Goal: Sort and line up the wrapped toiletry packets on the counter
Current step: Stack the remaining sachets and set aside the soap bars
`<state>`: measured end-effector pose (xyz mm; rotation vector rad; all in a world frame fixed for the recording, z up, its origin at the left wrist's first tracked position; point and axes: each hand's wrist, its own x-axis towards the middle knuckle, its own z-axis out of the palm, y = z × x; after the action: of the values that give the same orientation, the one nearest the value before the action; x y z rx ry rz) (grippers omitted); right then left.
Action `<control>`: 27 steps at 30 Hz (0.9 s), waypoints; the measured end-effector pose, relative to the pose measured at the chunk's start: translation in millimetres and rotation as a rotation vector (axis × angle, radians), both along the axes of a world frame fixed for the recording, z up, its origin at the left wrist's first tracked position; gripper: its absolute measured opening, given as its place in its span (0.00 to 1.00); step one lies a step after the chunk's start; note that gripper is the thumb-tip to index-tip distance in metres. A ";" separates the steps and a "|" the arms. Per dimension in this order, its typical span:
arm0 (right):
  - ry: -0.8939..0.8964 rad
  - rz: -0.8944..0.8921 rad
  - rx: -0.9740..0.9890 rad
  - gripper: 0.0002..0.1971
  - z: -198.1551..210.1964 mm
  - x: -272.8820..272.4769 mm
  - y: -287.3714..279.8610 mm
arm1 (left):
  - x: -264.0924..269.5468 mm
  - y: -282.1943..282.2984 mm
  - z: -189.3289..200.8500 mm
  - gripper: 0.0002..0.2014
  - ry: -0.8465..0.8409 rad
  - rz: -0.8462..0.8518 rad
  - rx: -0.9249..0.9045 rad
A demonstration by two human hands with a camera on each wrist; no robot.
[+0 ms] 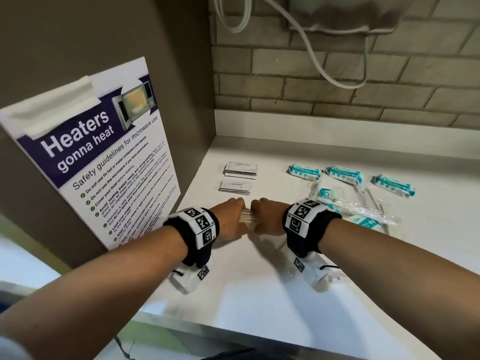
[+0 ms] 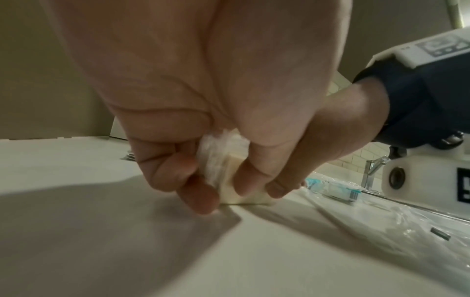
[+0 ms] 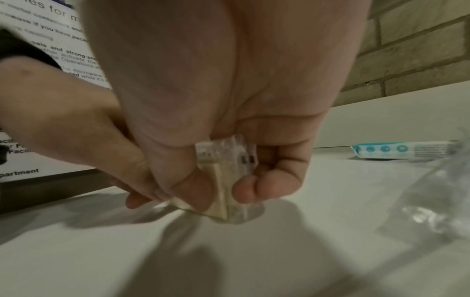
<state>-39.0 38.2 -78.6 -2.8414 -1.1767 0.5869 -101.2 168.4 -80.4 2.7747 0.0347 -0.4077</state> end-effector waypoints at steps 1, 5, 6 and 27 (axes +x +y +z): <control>-0.005 -0.003 -0.016 0.23 -0.8 -1.0 0.5 | 0.0 -1.7 -1.8 0.20 0.012 0.003 0.000; -0.010 -0.025 -0.064 0.27 -0.1 -3.0 1.6 | 0.9 -5.5 -2.8 0.20 0.042 0.008 0.018; -0.006 -0.027 -0.067 0.28 0.1 -3.1 1.9 | 1.2 -5.1 -2.4 0.20 0.047 0.009 0.020; 0.273 -0.210 0.255 0.23 17.3 33.5 -6.8 | 12.5 33.3 1.5 0.26 0.024 0.256 -0.387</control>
<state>-5.4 31.4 -61.3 -2.5283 -0.8306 0.7253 -88.7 201.8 -78.9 2.3466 0.2832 -0.3388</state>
